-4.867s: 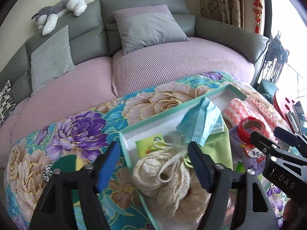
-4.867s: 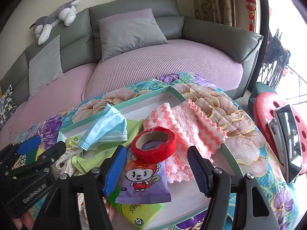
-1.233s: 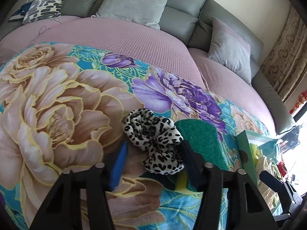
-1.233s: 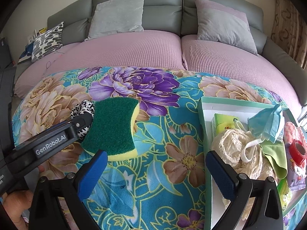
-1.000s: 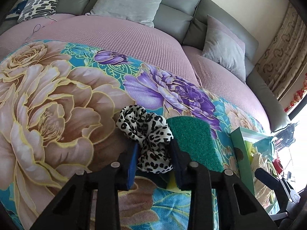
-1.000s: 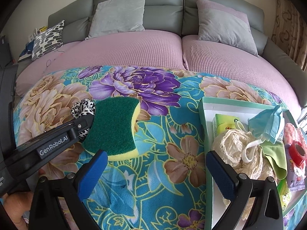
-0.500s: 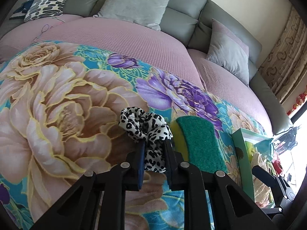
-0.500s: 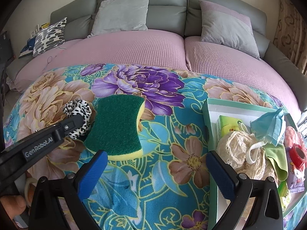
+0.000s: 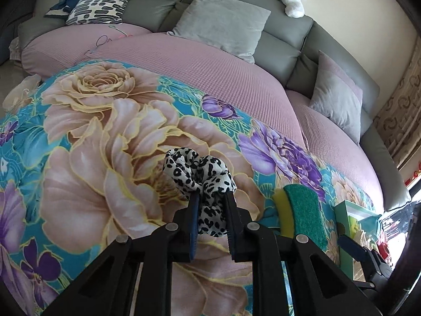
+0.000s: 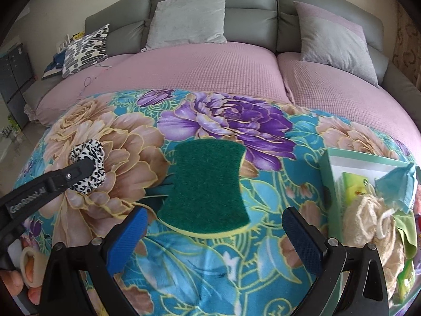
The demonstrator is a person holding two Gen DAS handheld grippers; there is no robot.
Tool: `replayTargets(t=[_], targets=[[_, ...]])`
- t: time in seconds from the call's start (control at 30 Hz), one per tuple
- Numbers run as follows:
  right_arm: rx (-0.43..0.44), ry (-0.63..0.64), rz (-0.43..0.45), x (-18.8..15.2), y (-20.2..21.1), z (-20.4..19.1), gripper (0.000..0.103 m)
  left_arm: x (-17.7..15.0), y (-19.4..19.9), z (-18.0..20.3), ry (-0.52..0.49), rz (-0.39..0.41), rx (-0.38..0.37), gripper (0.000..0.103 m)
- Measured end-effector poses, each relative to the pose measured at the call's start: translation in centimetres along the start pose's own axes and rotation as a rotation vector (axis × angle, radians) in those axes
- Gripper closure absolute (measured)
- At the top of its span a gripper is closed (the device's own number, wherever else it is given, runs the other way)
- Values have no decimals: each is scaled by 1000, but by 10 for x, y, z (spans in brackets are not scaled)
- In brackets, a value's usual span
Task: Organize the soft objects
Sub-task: 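Grasp the green-and-yellow sponge with the right gripper while the left gripper holds the scrunchie, then lift and carry the scrunchie and sponge over the white tray with both grippers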
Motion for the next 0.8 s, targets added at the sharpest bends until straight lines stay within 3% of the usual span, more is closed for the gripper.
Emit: replayTargets(t=[0.3,0.47,0.8], targets=[[-7,-20,-36,-4,-24,3,1,1,0,-2,12,-3,-5,84],[59,-14,-34,-5,-23,-2,26,0,3,1,7,2,-5,84],[48,-51,30,-10,19,11,29,-2,20,27,-48,29,-25,84]])
Point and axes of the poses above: each gripper's, at about its wrist camera, not at the fingertips, and y roughly against the way its jaws point, z to its right, x to its top, the point moved 7 cm from there along -y, roughly the way its jaws point, and after that the axes turned 5 degrees about -z, right-handed, at the moved point
